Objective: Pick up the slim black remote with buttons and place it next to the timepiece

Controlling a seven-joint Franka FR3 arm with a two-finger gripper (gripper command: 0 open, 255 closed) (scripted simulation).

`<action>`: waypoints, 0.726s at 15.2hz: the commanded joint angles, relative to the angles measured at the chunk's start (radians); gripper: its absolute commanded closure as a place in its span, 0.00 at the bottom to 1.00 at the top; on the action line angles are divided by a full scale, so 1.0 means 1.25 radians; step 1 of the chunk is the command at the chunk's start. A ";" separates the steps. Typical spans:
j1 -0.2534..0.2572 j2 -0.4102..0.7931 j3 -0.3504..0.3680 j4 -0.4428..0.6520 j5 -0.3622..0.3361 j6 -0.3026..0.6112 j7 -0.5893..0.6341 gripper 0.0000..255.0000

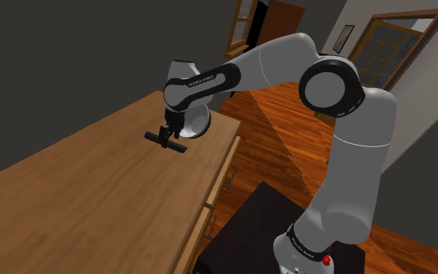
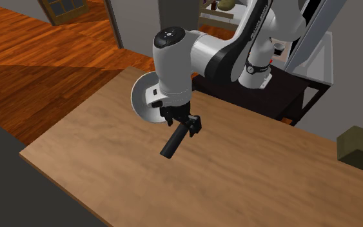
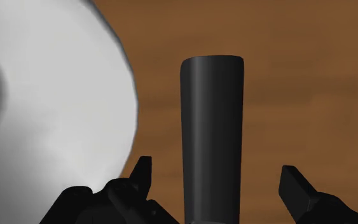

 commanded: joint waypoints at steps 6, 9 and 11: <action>0.000 0.001 -0.001 0.000 0.000 0.000 0.000 1.00; 0.000 0.003 0.000 0.002 0.000 -0.001 0.002 1.00; 0.000 0.002 0.000 0.001 0.000 0.000 0.001 1.00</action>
